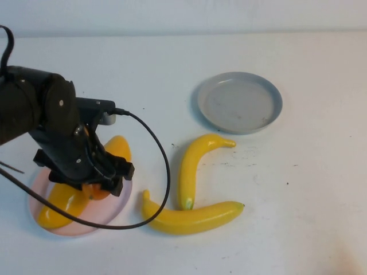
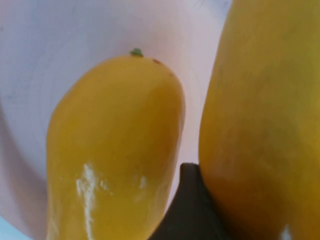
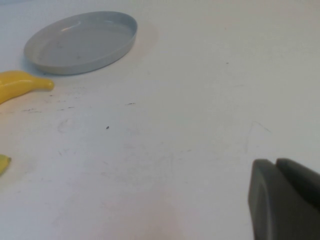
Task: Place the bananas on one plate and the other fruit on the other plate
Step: Put one type of fruit in the left plate
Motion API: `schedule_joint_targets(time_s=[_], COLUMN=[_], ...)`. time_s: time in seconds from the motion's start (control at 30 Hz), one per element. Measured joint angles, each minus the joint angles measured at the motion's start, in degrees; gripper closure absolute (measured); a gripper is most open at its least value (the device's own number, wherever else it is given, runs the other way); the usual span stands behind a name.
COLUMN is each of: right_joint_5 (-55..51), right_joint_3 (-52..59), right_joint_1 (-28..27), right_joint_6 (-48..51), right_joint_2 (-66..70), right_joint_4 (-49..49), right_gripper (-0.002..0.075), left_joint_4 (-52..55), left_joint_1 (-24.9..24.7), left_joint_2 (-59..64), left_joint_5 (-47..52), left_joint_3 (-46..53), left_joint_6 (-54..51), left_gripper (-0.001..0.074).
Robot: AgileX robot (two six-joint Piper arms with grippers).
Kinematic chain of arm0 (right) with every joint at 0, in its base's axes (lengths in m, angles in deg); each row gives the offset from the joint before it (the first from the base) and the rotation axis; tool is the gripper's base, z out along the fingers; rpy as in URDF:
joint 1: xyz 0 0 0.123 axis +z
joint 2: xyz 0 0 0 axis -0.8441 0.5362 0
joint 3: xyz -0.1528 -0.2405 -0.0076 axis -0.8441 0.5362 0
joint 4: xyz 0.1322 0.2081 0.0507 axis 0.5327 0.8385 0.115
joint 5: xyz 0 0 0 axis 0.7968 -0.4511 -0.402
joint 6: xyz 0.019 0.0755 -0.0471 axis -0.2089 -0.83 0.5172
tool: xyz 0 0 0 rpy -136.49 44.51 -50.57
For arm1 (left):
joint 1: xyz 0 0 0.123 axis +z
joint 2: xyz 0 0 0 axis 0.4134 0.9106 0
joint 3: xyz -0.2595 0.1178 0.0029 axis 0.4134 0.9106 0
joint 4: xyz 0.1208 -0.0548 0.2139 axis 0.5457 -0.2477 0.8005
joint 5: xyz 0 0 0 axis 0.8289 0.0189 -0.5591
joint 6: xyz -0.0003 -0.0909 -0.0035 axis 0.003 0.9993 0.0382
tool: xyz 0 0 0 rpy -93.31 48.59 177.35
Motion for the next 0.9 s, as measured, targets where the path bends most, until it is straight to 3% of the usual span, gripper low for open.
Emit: schedule_joint_targets(time_s=[0.37,0.53,0.67,0.83,0.9], right_joint_5=[0.0,0.0,0.0,0.0,0.0], right_joint_3=[0.0,0.0,0.0,0.0,0.0], right_joint_1=[0.0,0.0,0.0,0.0,0.0], right_joint_6=[0.0,0.0,0.0,0.0,0.0], right_joint_2=[0.0,0.0,0.0,0.0,0.0], right_joint_4=[0.0,0.0,0.0,0.0,0.0], right_gripper=[0.0741,0.0741,0.0741,0.0741,0.0741], left_joint_4=[-0.09,-0.09,-0.09,-0.09,-0.09], left_joint_1=[0.0,0.0,0.0,0.0,0.0], left_joint_2=[5.76,6.04,6.04,1.84,-1.65], left_joint_5=[1.48,1.48,1.48,1.48,1.53], left_joint_3=[0.33,0.38,0.38,0.38,0.47], left_joint_6=[-0.11,-0.11,-0.11,-0.11,-0.21], left_gripper=[0.0243,0.013,0.0083,0.0085,0.0131])
